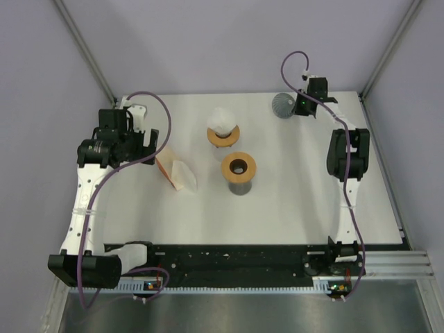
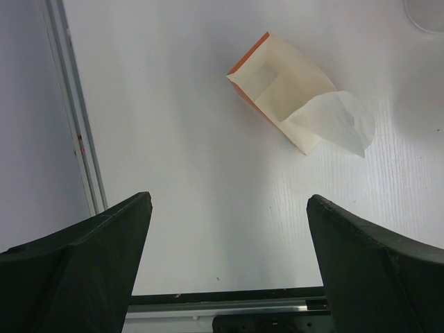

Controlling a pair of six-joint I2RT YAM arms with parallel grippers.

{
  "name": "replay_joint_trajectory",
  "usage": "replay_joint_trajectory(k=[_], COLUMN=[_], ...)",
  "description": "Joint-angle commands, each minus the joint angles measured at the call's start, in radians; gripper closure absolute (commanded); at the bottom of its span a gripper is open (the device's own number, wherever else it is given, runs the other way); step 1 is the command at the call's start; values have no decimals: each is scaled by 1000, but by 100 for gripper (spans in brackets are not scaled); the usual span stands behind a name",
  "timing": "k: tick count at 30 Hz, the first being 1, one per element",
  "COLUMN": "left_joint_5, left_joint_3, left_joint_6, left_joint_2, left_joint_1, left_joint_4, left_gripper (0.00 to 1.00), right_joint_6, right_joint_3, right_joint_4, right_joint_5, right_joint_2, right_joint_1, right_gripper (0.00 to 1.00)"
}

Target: Place the coffee filter in the dripper

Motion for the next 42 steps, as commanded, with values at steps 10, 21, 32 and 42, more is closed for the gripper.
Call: replay_joint_trajectory(k=[10, 21, 32, 42], left_joint_5=[172, 188, 210, 193], left_joint_3=[146, 485, 660, 607], left_joint_6=[-16, -56, -122, -131], left_joint_2=[17, 179, 330, 414], left_joint_1=[5, -278, -546, -621], left_joint_4=[25, -4, 62, 97], left_gripper=[4, 7, 3, 13], right_joint_6=[93, 87, 78, 128], right_joint_3=[-73, -157, -215, -284], right_joint_4=[-164, -421, -648, -637], right_joint_5=[-106, -210, -381, -430], right_joint_2=[-406, -726, -889, -934], right_joint_1=[-6, 107, 284, 420], right_gripper=[100, 100, 100, 100])
